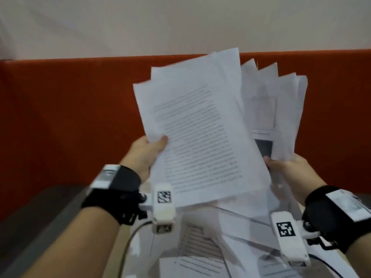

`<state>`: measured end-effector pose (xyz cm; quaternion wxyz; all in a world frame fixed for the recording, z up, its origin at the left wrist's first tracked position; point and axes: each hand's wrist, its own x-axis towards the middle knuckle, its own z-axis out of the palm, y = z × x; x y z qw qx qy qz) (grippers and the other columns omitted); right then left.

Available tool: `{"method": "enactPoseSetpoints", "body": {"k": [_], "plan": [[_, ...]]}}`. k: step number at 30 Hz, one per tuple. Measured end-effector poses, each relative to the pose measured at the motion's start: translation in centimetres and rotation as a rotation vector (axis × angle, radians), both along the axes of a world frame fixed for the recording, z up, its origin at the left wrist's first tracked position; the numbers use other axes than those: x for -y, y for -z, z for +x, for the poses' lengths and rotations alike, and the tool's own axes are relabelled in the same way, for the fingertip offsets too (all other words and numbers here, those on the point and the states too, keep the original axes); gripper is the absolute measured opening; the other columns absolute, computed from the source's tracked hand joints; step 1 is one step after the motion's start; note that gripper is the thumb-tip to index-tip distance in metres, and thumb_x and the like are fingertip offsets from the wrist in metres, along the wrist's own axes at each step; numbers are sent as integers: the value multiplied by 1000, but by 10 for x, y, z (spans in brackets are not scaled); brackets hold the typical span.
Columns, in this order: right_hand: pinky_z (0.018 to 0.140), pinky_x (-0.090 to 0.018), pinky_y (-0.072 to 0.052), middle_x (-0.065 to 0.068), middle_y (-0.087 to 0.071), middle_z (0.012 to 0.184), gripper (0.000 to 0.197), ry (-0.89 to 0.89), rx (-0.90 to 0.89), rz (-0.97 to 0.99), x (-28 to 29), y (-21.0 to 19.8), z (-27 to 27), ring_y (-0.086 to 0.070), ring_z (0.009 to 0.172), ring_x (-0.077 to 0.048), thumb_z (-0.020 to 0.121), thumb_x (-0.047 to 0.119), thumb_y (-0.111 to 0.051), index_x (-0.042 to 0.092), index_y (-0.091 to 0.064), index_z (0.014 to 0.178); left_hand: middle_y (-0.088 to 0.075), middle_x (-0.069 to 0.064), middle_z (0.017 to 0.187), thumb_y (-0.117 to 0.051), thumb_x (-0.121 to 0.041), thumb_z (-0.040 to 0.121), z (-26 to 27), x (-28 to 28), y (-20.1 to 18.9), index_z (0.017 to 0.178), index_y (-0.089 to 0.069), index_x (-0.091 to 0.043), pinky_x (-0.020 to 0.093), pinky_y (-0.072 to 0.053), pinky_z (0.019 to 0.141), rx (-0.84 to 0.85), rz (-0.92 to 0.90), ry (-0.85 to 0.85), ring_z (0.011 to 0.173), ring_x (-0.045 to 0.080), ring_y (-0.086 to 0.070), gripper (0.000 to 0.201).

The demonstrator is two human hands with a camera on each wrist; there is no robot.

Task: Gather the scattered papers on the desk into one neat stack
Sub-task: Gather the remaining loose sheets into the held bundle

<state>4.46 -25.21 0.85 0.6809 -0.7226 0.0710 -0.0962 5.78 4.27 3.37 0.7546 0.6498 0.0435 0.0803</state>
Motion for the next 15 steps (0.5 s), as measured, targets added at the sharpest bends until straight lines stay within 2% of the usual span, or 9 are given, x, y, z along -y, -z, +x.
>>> {"method": "enactPoseSetpoints", "body": {"k": [2,4,5,6,8,9,12,13,15], "plan": [[69,-38,-52,-12,-68,102,27,-54,14,17,-7,-5,1,-62,90,-26,91,7,-58,3,-60,117,-69,17,112,-55,-12,94,3,16,16,121,-60,-1,32,-61,65,-56,19,12,84,25,-68,29],[79,-34,-52,-8,-70,107,28,-97,38,45,-11,-9,1,-65,99,-25,94,14,-55,7,-60,121,-71,10,104,-55,-17,95,4,26,23,121,-60,-6,31,-57,72,-92,56,24,88,24,-69,29],[88,-33,-52,-3,-71,112,28,-130,54,56,-13,-10,1,-66,101,-19,96,21,-52,12,-60,121,-70,11,107,-56,-17,95,4,29,25,124,-59,-5,35,-55,81,-107,68,36,95,27,-68,32],[91,-25,-50,7,-71,112,26,-168,64,54,-15,-11,0,-67,99,-9,97,30,-48,20,-62,116,-69,13,112,-56,-17,94,4,34,26,125,-58,-4,39,-53,87,-113,70,57,100,30,-67,33],[87,-8,-43,25,-63,103,20,-242,65,3,-22,-13,-4,-63,88,10,95,41,-44,30,-56,107,-68,14,115,-60,-15,92,3,42,28,125,-54,-3,43,-54,90,-106,126,72,100,30,-67,35],[86,-9,-45,22,-65,105,20,-259,66,-44,-24,-12,-5,-65,87,10,93,38,-49,30,-57,110,-68,12,111,-64,-15,89,3,44,28,122,-51,-4,42,-55,86,-107,176,58,94,28,-68,37],[90,-34,-53,-5,-72,112,32,-203,67,-79,-20,-5,-1,-70,97,-19,88,9,-62,9,-62,120,-66,11,107,-74,-15,80,4,35,27,117,-42,-12,43,-56,83,-129,204,46,91,25,-68,49],[90,-38,-52,-8,-72,111,33,-174,60,-43,-17,-4,-1,-69,98,-23,88,5,-61,7,-61,121,-67,10,109,-78,-18,76,4,27,27,119,-42,-14,44,-56,84,-152,184,83,94,25,-69,56],[86,-37,-54,-9,-72,110,31,-170,53,29,-17,-2,0,-70,97,-23,90,4,-58,7,-62,120,-71,10,114,-80,-22,69,1,15,28,126,-49,-12,44,-54,88,-203,146,219,100,29,-70,65]]}}
